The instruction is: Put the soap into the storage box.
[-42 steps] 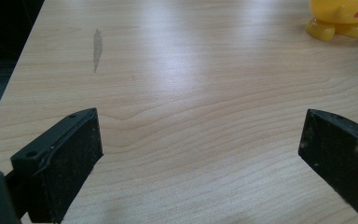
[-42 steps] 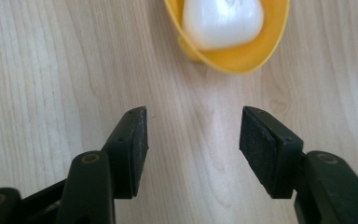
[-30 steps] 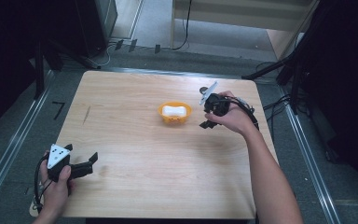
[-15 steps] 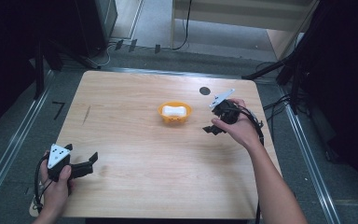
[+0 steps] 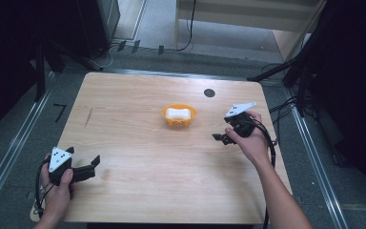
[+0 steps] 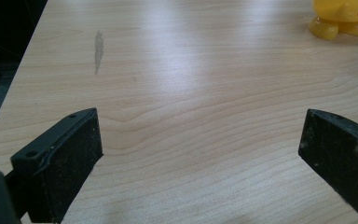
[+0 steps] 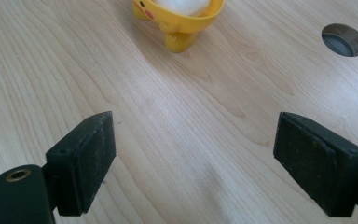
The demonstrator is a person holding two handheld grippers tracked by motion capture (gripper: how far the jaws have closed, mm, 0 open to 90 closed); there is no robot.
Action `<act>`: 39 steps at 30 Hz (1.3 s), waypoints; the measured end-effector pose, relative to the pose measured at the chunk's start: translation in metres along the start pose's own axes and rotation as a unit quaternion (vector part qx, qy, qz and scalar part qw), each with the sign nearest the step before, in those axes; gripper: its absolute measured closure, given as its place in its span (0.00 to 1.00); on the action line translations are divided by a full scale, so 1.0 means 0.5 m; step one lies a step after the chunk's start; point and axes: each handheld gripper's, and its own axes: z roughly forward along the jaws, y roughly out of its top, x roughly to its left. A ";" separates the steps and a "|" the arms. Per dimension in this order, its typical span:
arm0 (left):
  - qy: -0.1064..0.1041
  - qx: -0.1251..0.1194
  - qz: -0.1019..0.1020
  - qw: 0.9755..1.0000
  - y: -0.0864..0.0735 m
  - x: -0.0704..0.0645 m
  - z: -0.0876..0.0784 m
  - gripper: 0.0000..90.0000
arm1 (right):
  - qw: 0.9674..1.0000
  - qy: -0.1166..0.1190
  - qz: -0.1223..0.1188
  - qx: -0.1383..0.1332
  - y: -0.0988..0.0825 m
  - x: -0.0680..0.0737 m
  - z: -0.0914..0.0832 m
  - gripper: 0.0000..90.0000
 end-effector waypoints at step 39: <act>0.002 -0.003 0.002 1.000 -0.001 -0.001 -0.001 0.00 | 0.988 -0.081 0.091 -0.099 -0.170 0.067 -0.056 0.04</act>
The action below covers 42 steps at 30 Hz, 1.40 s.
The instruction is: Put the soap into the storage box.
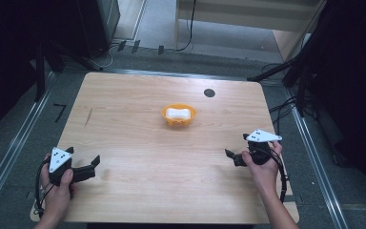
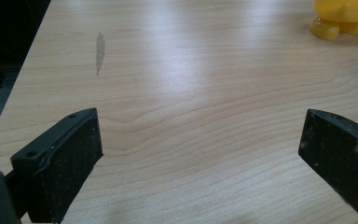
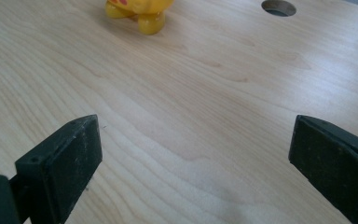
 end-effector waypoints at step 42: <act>0.006 0.001 0.000 1.000 -0.001 -0.001 -0.002 0.00 | 0.995 -0.065 0.072 -0.021 -0.200 0.013 -0.140 0.04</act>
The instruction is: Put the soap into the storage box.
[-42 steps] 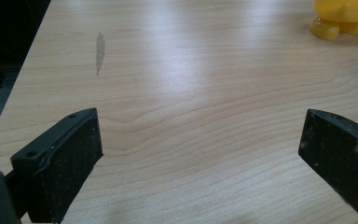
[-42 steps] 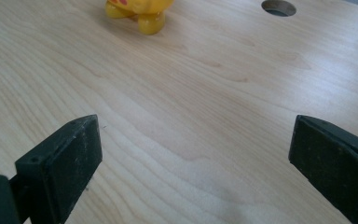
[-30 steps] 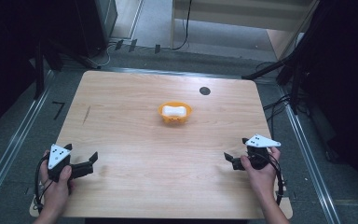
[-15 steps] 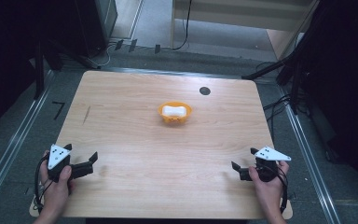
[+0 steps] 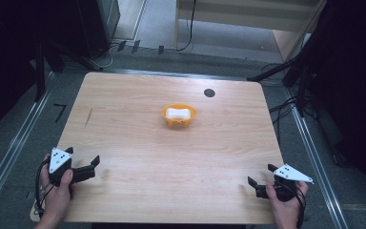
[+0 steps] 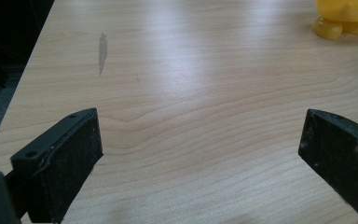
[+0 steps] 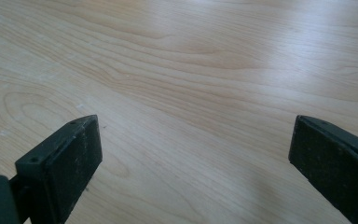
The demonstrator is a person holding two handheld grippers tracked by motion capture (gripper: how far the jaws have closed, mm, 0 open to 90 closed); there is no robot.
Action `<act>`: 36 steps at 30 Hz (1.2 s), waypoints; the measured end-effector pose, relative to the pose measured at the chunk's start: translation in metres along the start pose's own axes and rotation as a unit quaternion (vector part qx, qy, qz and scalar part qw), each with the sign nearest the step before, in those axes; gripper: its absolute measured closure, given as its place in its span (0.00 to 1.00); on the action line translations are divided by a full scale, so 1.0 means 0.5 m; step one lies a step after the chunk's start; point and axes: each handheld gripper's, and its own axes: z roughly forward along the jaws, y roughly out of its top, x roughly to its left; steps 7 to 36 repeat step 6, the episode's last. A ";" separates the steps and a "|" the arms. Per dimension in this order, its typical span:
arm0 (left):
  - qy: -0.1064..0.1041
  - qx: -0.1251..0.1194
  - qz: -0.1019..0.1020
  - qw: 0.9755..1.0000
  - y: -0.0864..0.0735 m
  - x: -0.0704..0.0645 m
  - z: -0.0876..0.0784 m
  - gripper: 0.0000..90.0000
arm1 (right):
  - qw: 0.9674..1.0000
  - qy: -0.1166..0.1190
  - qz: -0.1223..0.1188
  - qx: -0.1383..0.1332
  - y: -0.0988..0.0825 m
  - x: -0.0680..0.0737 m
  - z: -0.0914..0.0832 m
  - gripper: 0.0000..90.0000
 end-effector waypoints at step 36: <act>0.000 0.001 -0.001 1.000 0.000 0.000 0.000 0.00 | 1.000 -0.011 0.007 -0.016 -0.003 -0.004 -0.001 0.04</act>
